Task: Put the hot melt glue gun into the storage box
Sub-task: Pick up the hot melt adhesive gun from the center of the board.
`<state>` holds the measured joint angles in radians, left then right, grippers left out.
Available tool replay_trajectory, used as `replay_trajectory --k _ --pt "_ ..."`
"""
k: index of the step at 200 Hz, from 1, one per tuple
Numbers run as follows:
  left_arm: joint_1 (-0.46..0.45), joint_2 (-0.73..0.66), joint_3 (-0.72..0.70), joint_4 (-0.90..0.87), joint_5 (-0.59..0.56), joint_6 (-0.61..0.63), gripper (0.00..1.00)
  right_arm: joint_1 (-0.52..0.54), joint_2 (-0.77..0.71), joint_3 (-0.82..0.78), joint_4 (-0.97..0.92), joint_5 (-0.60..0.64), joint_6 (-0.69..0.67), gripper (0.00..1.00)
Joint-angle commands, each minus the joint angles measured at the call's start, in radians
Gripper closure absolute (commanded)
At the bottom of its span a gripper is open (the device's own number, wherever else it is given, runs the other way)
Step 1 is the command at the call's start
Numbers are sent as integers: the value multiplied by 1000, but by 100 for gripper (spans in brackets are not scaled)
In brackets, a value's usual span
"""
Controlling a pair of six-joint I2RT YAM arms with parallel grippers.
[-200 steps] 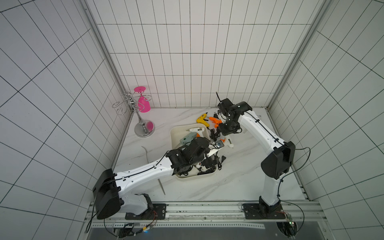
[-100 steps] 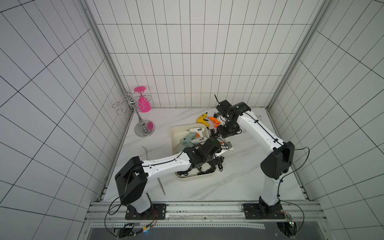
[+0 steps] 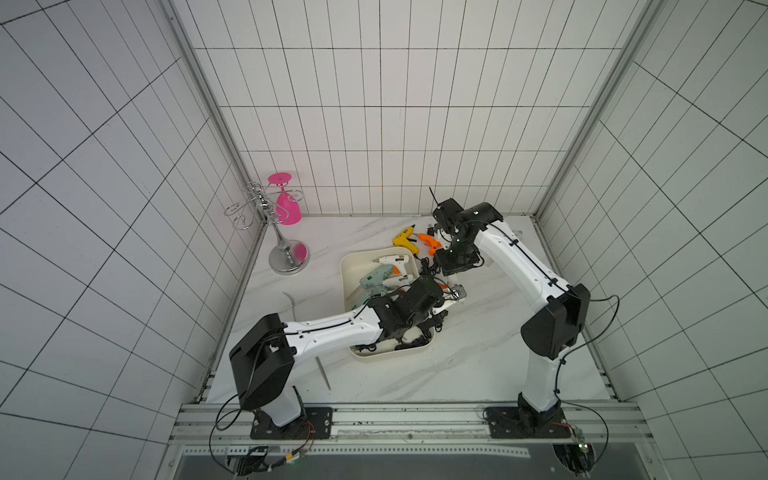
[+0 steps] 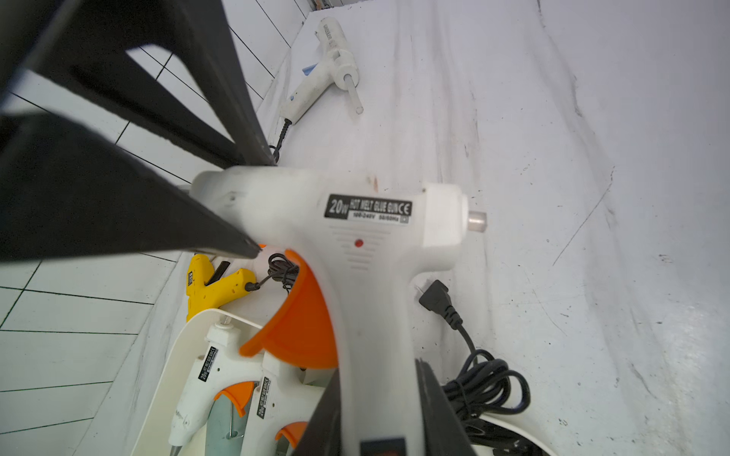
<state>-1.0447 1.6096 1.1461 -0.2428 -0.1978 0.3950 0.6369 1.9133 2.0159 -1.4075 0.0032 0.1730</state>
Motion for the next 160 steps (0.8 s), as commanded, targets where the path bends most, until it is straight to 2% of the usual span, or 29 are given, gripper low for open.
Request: replay_trajectory --k 1,18,29,39,49,74,97,99,108,113,135,160 --pt "-7 -32 1 -13 40 20 82 14 -23 76 -3 -31 7 100" --pt "-7 -59 11 -30 52 24 86 12 -37 98 -1 -35 1 96" --pt "-6 -85 21 -48 69 31 87 0 -51 109 3 -54 -9 86" --pt "-5 -112 25 -61 94 33 87 -27 -77 95 35 -79 -10 72" --pt "-1 -143 20 -66 122 34 87 -69 -112 64 88 -123 -3 61" --pt "1 -208 18 -98 138 31 88 -194 -204 0 218 -246 30 51" --pt "1 -266 6 -121 138 8 88 -284 -274 -53 319 -306 53 42" --pt "2 -271 4 -121 137 5 88 -293 -279 -58 328 -311 54 38" --pt "1 -292 -8 -127 149 0 88 -321 -298 -81 365 -333 71 34" --pt "0 -305 -17 -125 155 -2 88 -333 -305 -92 384 -347 77 25" --pt "2 -346 -54 -107 156 -20 88 -369 -314 -124 437 -354 92 21" --pt "13 -352 -60 -99 82 -67 88 -405 -311 -173 445 -308 114 21"
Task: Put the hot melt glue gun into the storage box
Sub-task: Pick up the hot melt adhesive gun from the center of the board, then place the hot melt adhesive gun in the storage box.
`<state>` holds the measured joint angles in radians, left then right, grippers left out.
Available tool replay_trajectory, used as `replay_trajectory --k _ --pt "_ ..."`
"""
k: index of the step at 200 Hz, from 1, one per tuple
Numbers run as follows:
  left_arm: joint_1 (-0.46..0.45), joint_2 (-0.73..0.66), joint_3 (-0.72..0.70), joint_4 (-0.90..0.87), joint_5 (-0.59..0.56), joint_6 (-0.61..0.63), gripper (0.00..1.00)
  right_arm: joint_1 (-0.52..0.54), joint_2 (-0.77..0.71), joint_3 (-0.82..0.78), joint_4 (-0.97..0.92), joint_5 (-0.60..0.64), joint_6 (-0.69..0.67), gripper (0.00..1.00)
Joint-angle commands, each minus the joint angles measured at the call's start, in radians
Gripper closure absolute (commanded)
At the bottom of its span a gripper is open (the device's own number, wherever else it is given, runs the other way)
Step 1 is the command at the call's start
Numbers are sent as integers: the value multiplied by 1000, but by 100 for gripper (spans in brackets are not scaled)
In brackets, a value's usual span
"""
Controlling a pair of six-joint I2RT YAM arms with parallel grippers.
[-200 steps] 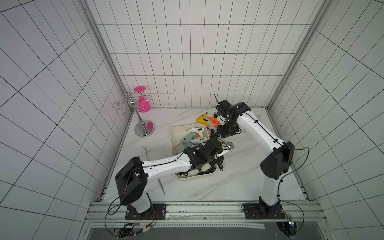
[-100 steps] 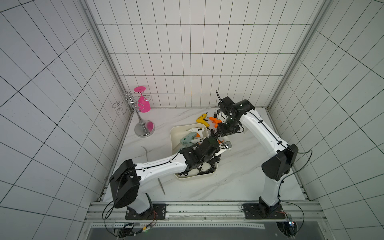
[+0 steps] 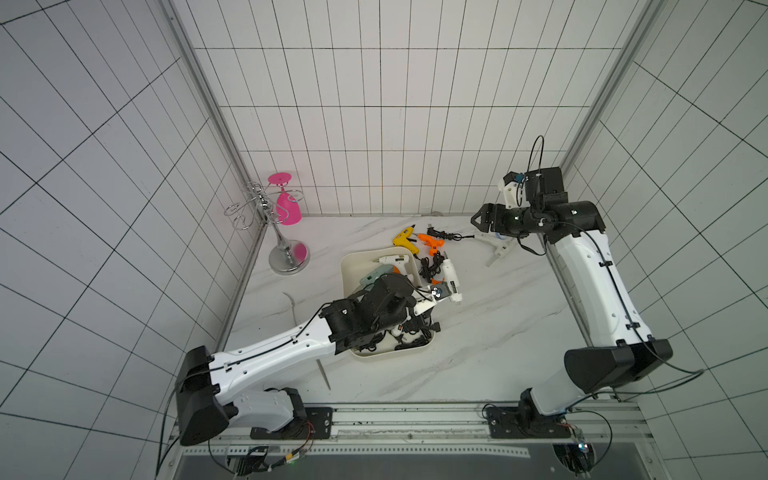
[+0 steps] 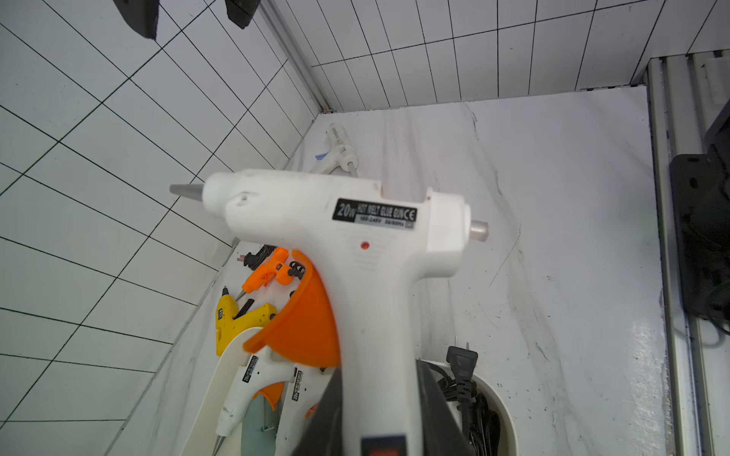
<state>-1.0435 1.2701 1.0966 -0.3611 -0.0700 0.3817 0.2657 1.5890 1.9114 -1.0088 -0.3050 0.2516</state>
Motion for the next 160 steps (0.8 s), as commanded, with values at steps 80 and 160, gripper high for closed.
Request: replay_trajectory --k 80,160 --pt "166 110 96 -14 -168 -364 89 -132 -55 -343 117 102 79 21" --pt "316 200 255 -173 -242 -659 89 -174 -24 -436 149 99 74 21"
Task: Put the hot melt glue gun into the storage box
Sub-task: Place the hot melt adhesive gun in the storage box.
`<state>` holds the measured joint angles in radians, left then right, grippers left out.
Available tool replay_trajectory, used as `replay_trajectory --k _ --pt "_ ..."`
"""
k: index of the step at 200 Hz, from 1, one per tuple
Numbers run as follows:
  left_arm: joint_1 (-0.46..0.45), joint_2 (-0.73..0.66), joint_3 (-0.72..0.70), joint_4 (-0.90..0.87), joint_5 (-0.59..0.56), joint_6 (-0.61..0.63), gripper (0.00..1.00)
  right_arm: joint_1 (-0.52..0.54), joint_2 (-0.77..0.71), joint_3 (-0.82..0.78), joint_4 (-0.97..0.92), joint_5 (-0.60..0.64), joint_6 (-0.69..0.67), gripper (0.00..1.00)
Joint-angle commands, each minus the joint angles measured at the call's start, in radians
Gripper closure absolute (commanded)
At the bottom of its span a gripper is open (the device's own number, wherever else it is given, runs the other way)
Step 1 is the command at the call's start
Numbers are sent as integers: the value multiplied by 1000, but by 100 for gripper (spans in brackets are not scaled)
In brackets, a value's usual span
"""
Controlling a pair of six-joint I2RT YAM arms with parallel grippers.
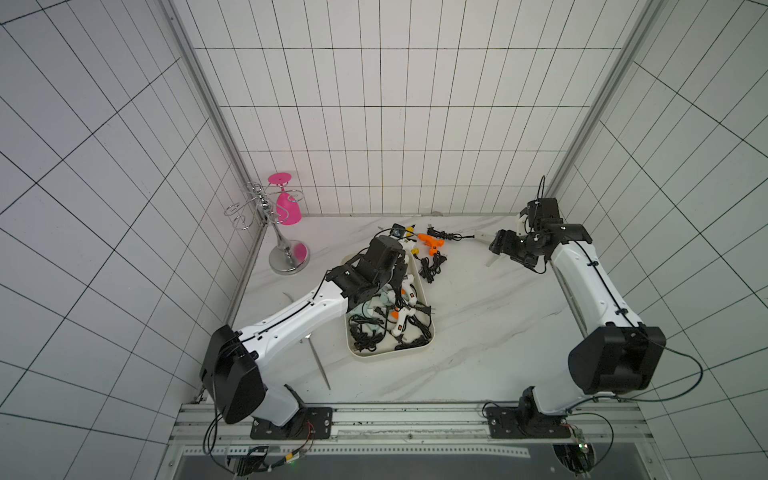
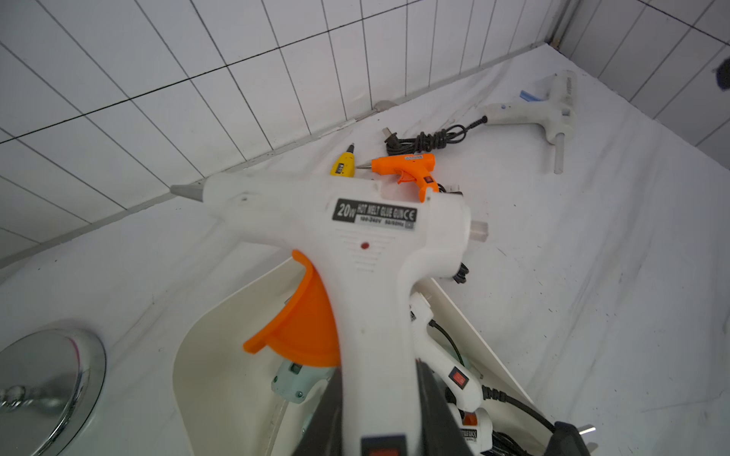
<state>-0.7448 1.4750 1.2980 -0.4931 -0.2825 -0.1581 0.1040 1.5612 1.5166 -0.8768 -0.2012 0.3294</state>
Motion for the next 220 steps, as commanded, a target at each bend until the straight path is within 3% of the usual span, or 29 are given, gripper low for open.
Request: replay_trajectory --k 1,56,101,156,171,192,220 --pt "18 -2 53 -42 -29 -122 89 -13 5 -42 18 -6 -4 21" --pt "76 173 89 -120 61 -299 90 -17 71 -36 24 -33 -19 22" --pt "73 391 209 -235 184 -445 95 -42 172 16 53 62 33 22" --pt "71 455 149 -211 116 -587 94 -70 355 164 86 236 103 24" --pt "64 449 113 -187 124 -618 86 -90 395 200 102 286 114 23" --pt "46 448 103 -206 125 -632 58 -127 468 268 128 266 143 23" --pt "32 386 72 -223 103 -597 38 -140 593 414 97 251 134 23"
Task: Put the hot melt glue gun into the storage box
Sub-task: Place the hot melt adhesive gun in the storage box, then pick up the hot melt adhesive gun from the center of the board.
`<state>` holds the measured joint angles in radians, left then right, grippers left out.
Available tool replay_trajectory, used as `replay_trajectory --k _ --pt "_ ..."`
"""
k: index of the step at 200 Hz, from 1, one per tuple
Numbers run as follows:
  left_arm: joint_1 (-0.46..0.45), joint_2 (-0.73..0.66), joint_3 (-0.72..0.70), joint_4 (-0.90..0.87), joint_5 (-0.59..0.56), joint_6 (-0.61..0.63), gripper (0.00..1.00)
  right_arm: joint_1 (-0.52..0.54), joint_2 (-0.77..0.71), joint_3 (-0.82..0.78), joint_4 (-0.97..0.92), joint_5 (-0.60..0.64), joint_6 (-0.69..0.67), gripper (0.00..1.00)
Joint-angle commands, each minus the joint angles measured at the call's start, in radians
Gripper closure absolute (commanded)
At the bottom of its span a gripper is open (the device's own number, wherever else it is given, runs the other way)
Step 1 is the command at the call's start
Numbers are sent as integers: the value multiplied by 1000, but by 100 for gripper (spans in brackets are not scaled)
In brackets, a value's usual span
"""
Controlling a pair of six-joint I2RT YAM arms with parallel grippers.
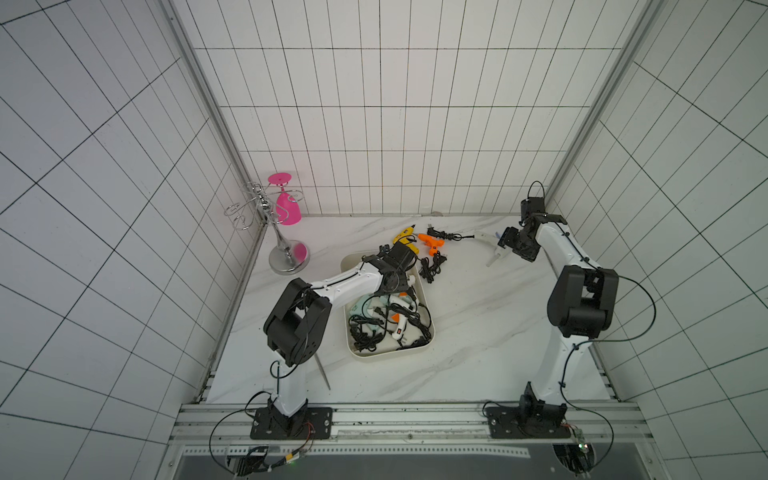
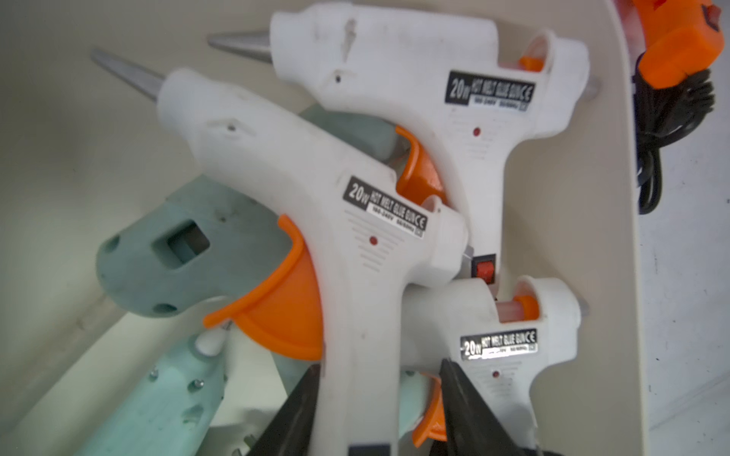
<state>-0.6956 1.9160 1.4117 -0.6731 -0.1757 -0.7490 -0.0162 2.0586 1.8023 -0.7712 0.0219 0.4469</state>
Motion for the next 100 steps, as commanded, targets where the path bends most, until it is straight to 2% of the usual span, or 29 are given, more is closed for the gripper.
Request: replay_trajectory --k 1,19,34,72,100 --pt "-17 -59 -42 -43 -7 -5 37 -19 100 133 -10 29 16 23" --pt "-24 -126 -62 -44 -40 33 28 -20 166 204 -17 25 0 23" --pt "-24 -181 -70 -48 -75 70 24 -20 205 244 -15 17 -15 22" --pt "-23 -313 -93 -29 -152 186 23 -12 252 262 -19 -75 -62 25" --pt "-19 -361 -103 -13 -219 272 21 18 251 203 -4 -2 -98 26"
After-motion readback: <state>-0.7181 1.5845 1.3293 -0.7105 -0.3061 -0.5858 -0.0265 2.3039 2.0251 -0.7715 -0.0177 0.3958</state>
